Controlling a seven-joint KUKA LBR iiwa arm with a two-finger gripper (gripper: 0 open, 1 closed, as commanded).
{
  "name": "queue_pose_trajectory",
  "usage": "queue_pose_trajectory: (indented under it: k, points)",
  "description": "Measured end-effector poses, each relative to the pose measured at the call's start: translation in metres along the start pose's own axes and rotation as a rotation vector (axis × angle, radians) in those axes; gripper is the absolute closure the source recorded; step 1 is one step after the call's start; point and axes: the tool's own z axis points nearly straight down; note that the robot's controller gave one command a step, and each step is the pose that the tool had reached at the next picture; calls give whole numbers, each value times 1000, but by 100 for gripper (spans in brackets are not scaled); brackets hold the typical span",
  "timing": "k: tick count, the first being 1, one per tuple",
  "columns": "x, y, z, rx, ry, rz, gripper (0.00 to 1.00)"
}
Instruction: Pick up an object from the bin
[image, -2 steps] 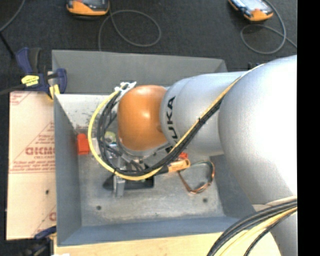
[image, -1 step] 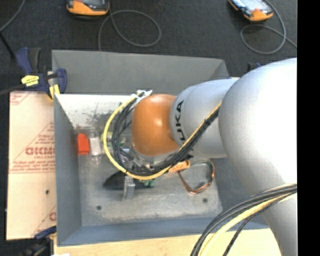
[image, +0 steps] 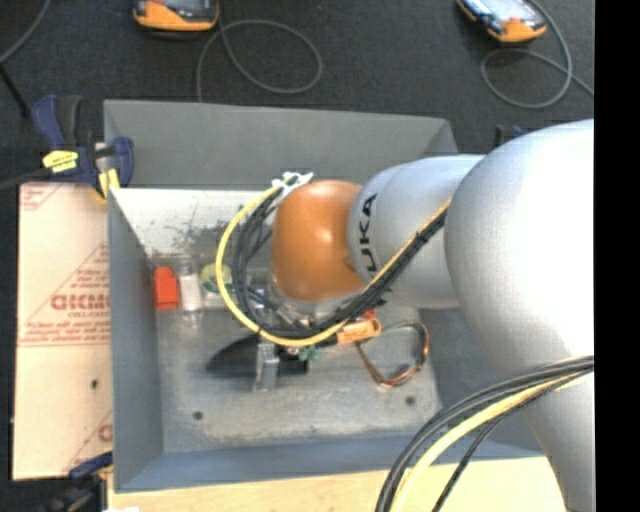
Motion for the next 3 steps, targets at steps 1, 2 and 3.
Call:
queue_pose_trajectory:
  k: [1, 2, 3]
  points:
    - [2, -10, 2, 0, 4, 77, 0]
    - [-1, -1, 0, -1, -4, 4, 100]
    - [-1, -1, 0, -1, -4, 4, 100]
